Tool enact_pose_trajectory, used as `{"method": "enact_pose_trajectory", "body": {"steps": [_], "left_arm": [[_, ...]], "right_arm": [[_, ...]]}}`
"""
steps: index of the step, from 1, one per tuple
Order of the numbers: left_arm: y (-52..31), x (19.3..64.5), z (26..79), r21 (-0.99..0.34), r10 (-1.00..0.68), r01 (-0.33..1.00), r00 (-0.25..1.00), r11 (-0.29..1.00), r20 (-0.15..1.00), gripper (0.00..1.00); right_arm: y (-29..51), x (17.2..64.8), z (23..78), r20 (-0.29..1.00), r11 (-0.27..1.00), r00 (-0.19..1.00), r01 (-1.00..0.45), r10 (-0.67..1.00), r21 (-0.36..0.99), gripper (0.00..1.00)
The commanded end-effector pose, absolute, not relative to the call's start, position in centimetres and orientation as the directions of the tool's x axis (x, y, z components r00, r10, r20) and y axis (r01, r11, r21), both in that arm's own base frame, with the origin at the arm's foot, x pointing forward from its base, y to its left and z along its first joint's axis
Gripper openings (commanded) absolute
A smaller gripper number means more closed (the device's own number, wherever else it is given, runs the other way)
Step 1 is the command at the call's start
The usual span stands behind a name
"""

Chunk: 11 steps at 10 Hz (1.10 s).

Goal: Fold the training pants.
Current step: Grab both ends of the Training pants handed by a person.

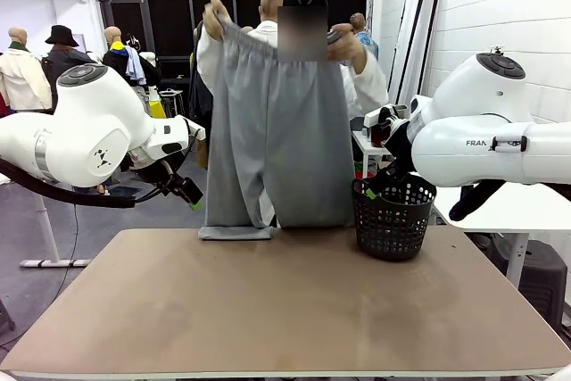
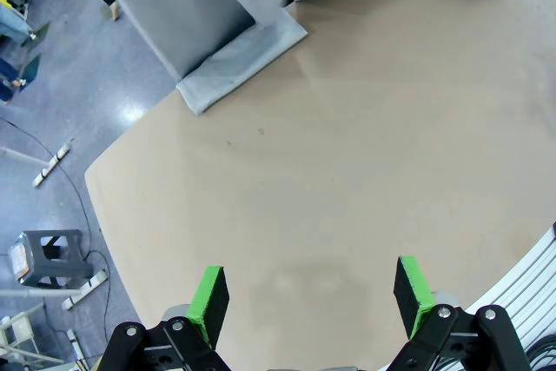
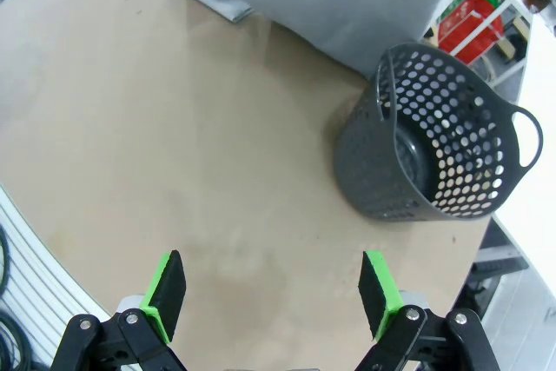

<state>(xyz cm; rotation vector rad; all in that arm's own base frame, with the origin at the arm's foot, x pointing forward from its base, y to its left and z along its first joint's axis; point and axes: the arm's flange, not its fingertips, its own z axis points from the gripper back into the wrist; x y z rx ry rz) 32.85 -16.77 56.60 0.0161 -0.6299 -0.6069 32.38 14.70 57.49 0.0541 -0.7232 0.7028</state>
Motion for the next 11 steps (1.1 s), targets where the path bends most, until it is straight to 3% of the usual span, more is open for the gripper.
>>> {"method": "enact_pose_trajectory", "body": {"steps": [1, 11], "left_arm": [[-16.79, 32.86, 56.68, 0.185, -0.528, 0.524, 0.642, 0.832, 0.556, 1.00], [-16.79, 32.86, 56.68, 0.185, -0.528, 0.524, 0.642, 0.832, 0.556, 1.00]], "right_arm": [[14.73, 32.38, 57.48, 0.624, 0.771, 0.532, -0.609, 0.572, -0.186, 1.00], [14.73, 32.38, 57.48, 0.624, 0.771, 0.532, -0.609, 0.572, -0.186, 1.00]]}}
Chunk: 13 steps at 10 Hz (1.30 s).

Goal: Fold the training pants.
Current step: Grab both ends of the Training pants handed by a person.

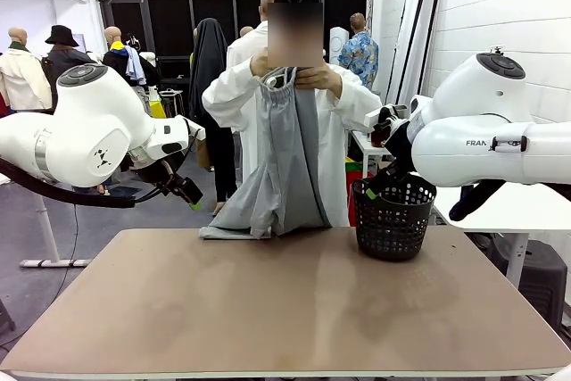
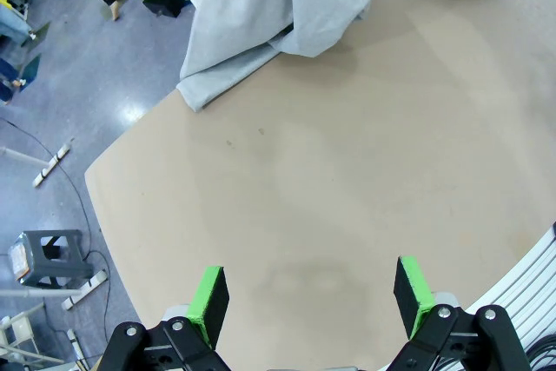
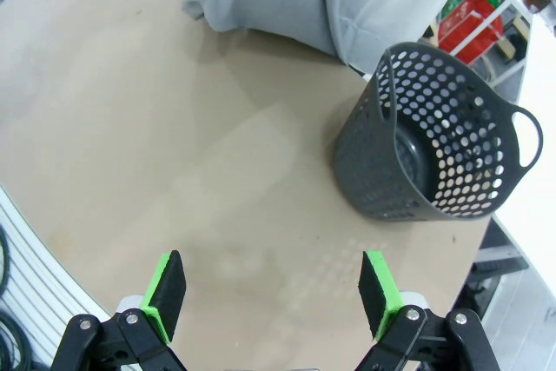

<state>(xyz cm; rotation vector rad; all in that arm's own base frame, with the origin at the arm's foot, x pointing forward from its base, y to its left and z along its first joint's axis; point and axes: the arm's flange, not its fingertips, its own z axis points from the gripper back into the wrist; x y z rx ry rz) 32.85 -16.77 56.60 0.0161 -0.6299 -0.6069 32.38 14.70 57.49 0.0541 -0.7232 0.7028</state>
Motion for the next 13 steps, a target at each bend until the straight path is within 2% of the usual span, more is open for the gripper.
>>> {"method": "enact_pose_trajectory", "body": {"steps": [1, 13], "left_arm": [[-16.79, 32.86, 56.68, 0.185, -0.528, 0.524, 0.642, 0.832, 0.556, 1.00], [-16.79, 32.86, 56.68, 0.185, -0.528, 0.524, 0.642, 0.832, 0.556, 1.00]], "right_arm": [[14.73, 32.38, 57.48, 0.624, 0.771, 0.532, -0.609, 0.572, -0.186, 1.00], [14.73, 32.38, 57.48, 0.624, 0.771, 0.532, -0.609, 0.572, -0.186, 1.00]]}}
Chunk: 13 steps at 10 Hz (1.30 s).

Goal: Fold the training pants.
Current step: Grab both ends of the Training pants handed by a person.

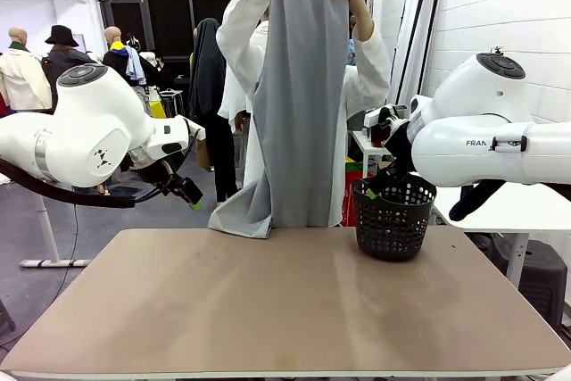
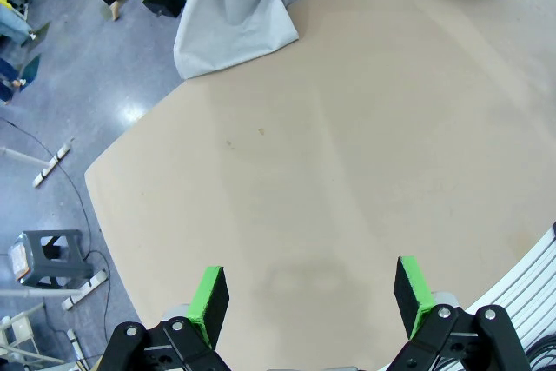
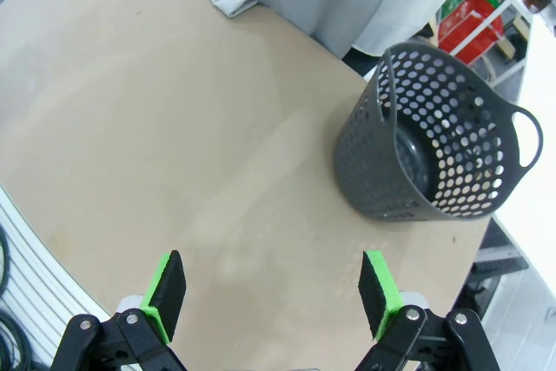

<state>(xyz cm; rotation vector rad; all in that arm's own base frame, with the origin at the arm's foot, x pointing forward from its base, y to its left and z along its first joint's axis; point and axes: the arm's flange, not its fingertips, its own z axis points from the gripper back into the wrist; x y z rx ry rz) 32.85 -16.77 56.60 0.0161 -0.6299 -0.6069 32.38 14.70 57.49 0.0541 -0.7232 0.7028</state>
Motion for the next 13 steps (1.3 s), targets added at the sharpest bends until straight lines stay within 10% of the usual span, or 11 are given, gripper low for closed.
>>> {"method": "enact_pose_trajectory", "body": {"steps": [1, 13], "left_arm": [[-16.79, 32.86, 56.68, 0.185, -0.528, 0.524, 0.642, 0.832, 0.556, 1.00], [-16.79, 32.86, 56.68, 0.185, -0.528, 0.524, 0.642, 0.832, 0.556, 1.00]], "right_arm": [[14.73, 32.38, 57.48, 0.624, 0.771, 0.532, -0.609, 0.572, -0.186, 1.00], [14.73, 32.38, 57.48, 0.624, 0.771, 0.532, -0.609, 0.572, -0.186, 1.00]]}}
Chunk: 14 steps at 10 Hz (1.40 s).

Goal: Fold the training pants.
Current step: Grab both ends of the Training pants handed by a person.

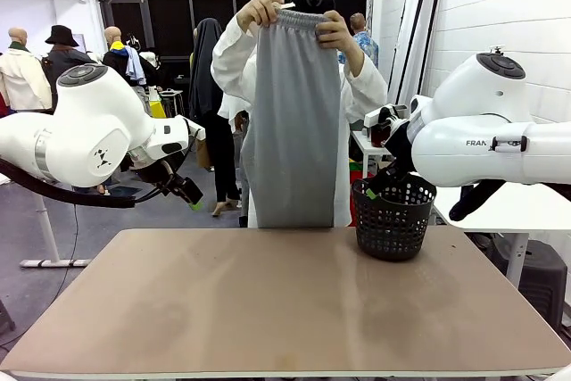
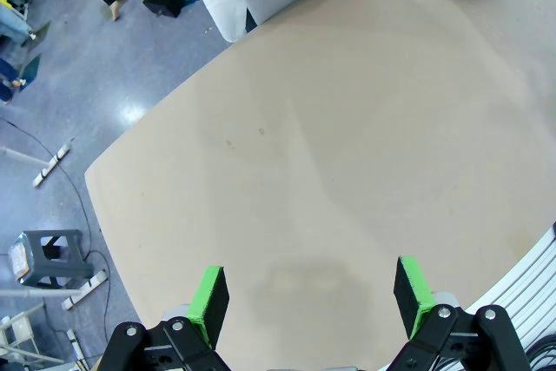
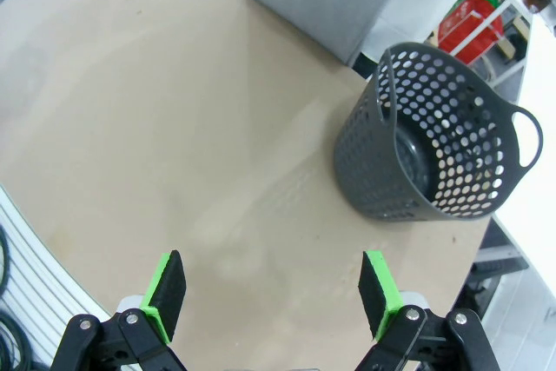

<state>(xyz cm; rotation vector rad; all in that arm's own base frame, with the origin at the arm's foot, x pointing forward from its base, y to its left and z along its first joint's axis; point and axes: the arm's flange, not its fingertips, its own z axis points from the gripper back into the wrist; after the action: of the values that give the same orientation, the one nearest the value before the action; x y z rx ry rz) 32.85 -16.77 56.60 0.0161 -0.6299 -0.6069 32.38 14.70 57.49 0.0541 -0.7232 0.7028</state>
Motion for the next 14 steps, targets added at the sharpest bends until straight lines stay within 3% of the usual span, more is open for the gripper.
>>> {"method": "enact_pose_trajectory", "body": {"steps": [1, 14], "left_arm": [[-16.79, 32.86, 56.68, 0.185, -0.528, 0.524, 0.642, 0.832, 0.556, 1.00], [-16.79, 32.86, 56.68, 0.185, -0.528, 0.524, 0.642, 0.832, 0.556, 1.00]], "right_arm": [[14.73, 32.38, 57.48, 0.624, 0.771, 0.532, -0.609, 0.572, -0.186, 1.00], [14.73, 32.38, 57.48, 0.624, 0.771, 0.532, -0.609, 0.572, -0.186, 1.00]]}}
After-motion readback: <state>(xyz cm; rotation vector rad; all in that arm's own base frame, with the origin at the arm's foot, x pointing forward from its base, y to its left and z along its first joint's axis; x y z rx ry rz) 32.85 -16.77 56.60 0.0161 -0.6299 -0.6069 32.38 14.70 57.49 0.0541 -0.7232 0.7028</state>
